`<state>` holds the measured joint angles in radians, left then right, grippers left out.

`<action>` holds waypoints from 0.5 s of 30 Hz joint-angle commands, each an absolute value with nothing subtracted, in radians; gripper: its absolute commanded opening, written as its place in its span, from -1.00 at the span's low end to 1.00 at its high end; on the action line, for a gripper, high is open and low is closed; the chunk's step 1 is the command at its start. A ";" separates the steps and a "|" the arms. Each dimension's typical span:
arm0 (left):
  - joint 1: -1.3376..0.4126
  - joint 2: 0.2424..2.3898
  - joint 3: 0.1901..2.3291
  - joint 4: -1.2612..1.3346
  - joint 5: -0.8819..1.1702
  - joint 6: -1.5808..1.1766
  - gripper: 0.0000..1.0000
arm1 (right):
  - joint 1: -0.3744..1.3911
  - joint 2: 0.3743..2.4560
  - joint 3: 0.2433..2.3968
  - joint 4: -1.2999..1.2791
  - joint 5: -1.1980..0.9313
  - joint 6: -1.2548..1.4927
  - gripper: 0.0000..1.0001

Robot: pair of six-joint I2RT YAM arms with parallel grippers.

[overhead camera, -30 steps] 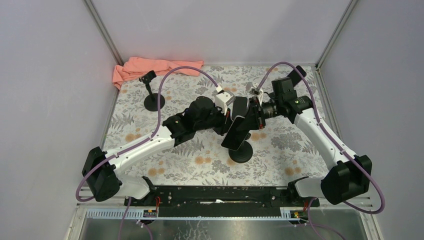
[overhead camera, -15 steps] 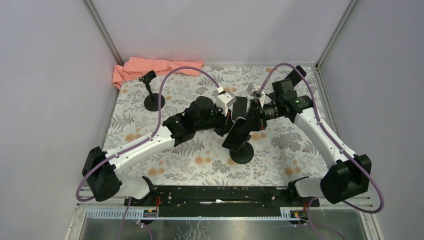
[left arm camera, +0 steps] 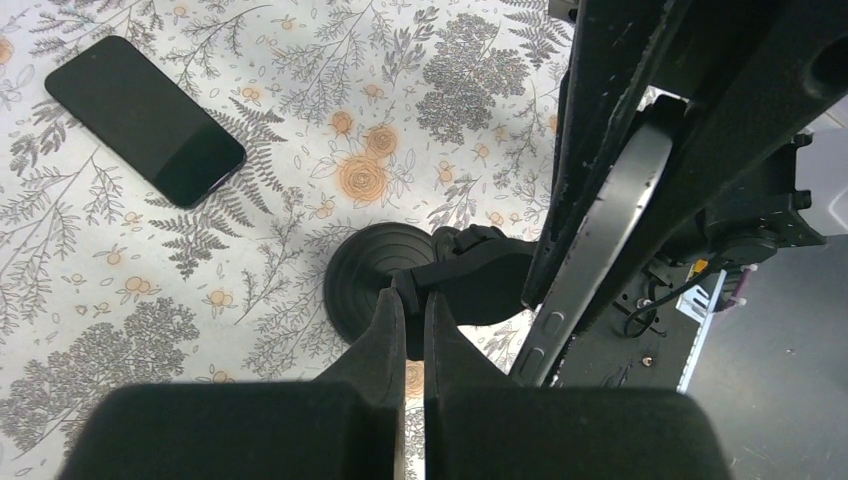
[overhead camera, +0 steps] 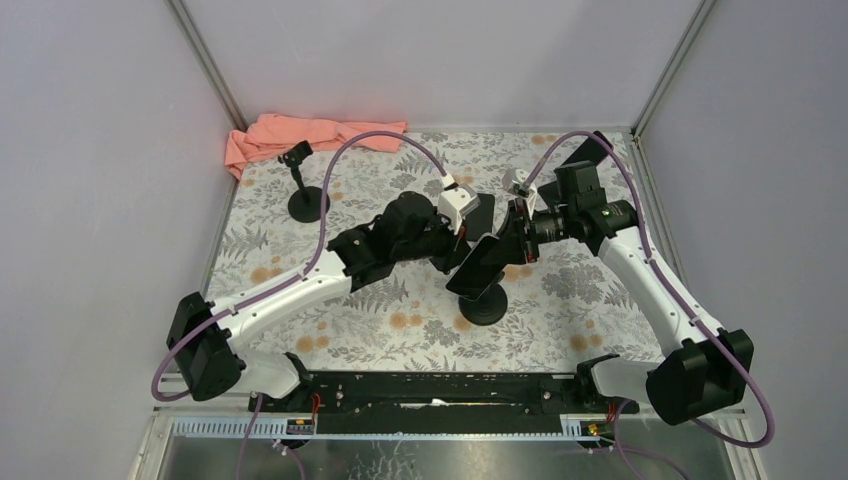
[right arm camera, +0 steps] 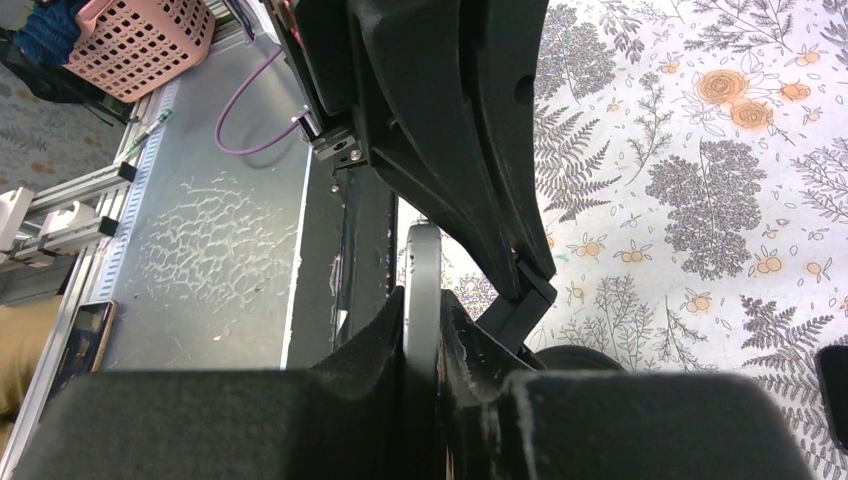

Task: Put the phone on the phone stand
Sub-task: Install the phone on the phone stand.

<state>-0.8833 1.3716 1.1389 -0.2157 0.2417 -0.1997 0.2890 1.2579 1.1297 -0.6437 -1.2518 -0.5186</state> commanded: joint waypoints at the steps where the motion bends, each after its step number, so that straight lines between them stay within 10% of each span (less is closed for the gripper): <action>1: -0.880 1.373 1.222 -0.268 0.204 -0.151 -1.00 | 0.240 1.274 1.153 -0.687 -1.092 -0.574 -1.00; 15: -0.880 1.415 1.279 -0.322 0.087 -0.132 -1.00 | 0.225 1.333 1.175 -0.684 -0.884 -0.454 -1.00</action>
<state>-0.8867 1.4361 1.2324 -0.2993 0.1761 -0.1486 0.2733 1.3094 1.1709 -0.6983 -1.1679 -0.4866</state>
